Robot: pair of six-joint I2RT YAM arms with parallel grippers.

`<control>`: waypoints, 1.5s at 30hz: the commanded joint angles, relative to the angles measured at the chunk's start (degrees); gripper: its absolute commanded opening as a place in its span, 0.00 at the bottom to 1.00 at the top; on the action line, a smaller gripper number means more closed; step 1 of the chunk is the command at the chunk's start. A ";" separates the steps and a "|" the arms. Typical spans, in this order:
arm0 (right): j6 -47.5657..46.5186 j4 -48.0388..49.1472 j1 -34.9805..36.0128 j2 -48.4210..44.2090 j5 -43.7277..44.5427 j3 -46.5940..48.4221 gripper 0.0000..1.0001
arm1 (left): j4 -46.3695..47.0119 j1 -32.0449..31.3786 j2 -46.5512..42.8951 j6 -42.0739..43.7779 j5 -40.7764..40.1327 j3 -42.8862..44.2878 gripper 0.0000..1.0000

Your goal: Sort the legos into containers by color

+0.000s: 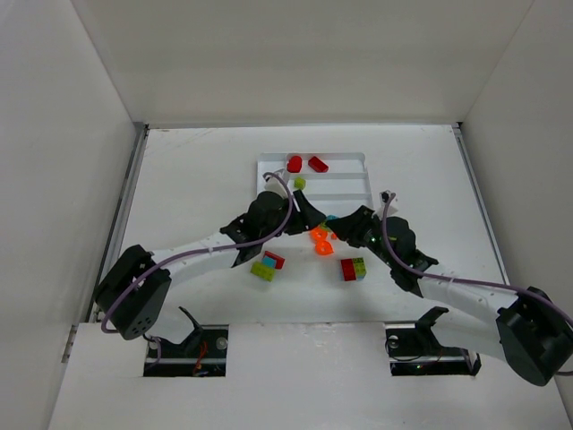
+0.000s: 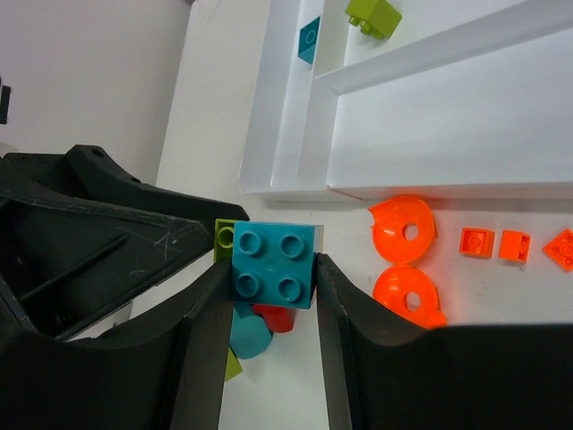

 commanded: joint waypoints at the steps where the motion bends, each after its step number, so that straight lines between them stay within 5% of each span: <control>1: -0.49 3.54 0.57 -0.03 1.45 2.46 0.26 | 3.37 -1.08 -0.64 -0.70 0.84 -0.26 0.47; 19: 1.97 8.02 0.05 -4.25 -3.73 0.00 0.26 | 8.38 -2.66 2.09 -6.58 0.67 -1.14 0.18; 45: 6.63 10.05 -4.96 -6.98 -10.59 0.35 0.26 | 13.65 -0.56 -3.35 -7.91 -2.76 -8.79 0.06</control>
